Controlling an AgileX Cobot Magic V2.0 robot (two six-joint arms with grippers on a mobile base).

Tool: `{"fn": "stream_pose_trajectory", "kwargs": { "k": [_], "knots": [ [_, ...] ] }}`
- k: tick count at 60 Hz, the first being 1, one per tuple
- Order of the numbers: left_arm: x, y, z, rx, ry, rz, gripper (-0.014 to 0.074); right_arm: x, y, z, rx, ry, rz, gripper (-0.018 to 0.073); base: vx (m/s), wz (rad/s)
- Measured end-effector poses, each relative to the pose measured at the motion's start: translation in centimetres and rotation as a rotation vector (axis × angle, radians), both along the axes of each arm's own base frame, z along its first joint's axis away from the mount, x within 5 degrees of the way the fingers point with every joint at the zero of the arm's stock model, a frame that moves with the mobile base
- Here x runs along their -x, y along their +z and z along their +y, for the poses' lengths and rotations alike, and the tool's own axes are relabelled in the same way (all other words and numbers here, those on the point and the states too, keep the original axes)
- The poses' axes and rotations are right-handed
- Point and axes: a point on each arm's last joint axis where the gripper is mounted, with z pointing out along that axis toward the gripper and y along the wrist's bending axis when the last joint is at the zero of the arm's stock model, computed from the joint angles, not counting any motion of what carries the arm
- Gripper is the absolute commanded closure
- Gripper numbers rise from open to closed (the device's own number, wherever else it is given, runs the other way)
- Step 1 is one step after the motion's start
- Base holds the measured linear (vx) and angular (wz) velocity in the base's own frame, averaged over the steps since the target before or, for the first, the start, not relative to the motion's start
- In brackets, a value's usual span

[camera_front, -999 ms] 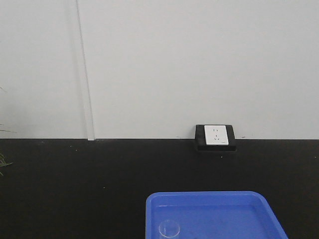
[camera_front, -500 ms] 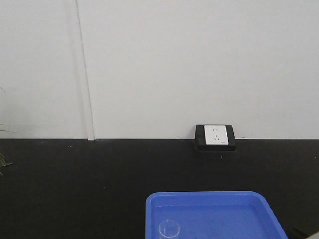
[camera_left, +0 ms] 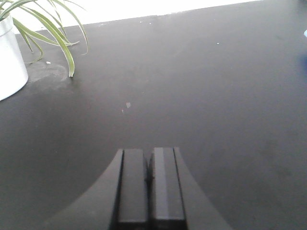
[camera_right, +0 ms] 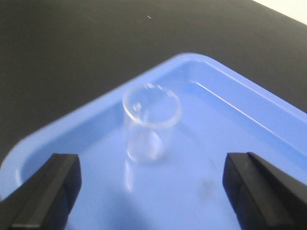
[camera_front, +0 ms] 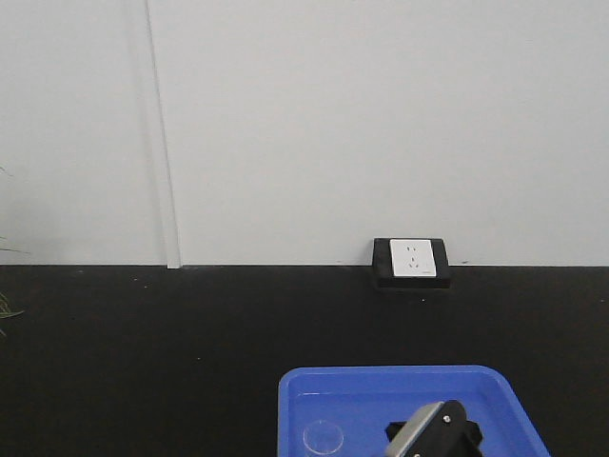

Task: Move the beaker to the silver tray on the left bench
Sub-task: 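Lower the right gripper around the glass beaker in the blue tray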

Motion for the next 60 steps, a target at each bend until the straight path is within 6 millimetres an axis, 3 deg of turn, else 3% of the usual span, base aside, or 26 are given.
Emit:
{"fn": "stream_pose_trajectory", "kwargs": {
  "k": [9, 36, 60],
  "knots": [
    [0.0, 0.0, 0.0, 0.0, 0.0, 0.0, 0.0595, -2.1, -1.3, 1.5, -0.015, 0.025, 0.009, -0.0086, 0.0, 0.0],
    [0.0, 0.0, 0.0, 0.0, 0.0, 0.0, 0.0595, -6.8, -4.4, 3.6, -0.124, -0.008, 0.072, -0.003, 0.0, 0.0],
    [0.0, 0.0, 0.0, 0.0, 0.0, 0.0, 0.0595, -7.3, -6.3, 3.9, -0.156, -0.021, 0.13, 0.0071, 0.0, 0.0]
  ]
}}
